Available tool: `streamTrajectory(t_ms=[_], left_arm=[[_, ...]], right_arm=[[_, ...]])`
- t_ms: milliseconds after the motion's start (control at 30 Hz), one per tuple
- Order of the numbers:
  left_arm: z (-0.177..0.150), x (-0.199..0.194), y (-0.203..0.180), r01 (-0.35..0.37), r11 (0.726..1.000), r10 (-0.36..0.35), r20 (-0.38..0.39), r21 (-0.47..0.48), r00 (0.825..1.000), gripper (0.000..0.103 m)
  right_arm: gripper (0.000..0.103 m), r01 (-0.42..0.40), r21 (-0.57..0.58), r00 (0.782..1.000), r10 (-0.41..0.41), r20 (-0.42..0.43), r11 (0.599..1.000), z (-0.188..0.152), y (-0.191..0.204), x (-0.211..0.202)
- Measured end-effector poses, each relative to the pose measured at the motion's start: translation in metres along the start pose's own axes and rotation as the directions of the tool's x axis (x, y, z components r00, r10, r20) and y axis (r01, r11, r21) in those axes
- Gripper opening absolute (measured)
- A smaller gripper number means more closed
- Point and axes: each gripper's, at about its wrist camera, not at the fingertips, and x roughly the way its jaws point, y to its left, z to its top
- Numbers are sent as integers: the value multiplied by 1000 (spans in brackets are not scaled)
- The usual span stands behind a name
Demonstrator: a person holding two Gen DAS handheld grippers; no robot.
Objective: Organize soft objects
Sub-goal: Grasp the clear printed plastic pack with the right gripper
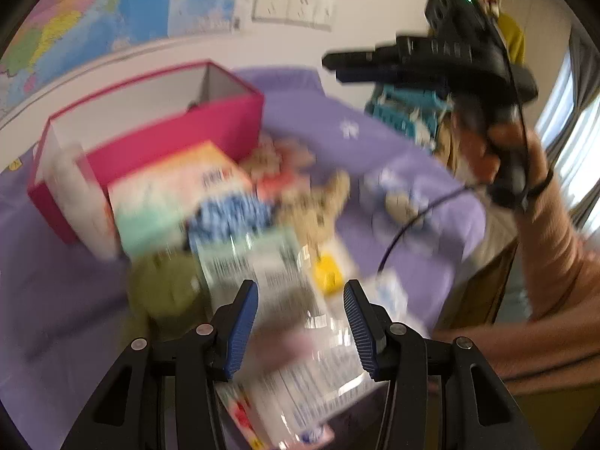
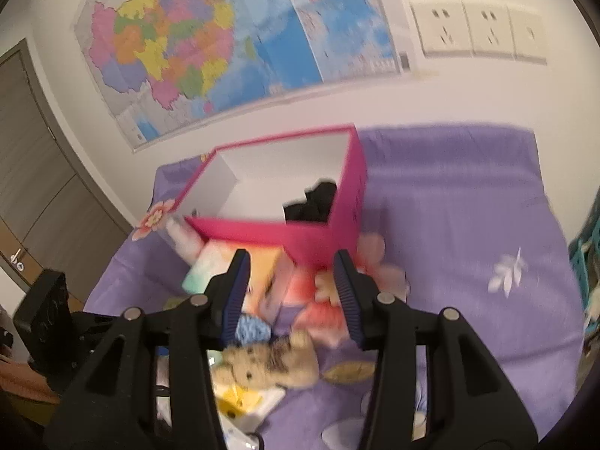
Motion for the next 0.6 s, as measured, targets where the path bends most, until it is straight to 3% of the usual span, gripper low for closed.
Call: streamTrajectory(t_ms=[200,333,433,533,600], left_arm=[[-18,16,-9,-154,986,156,-39,61,987,51],[-22,17,-3,-152,988,154,-45,36,987,52],[-23,18,0,-151,988,152,-43,18,987,54],[-24,19,2,-149,989,149,-40,5,988,55],[-25,19,2,-150,989,150,-39,-1,988,55]], right_arm=[[48,-45,0,998,45,-43,999,-33,-4,-8],[48,-103,-62,992,97,-84,993,-58,5,-25],[48,-204,-31,968,197,-154,978,-85,4,-34],[48,-289,88,918,302,-257,953,-120,-1,-24],[48,-303,159,887,339,-314,940,-142,-2,-12]])
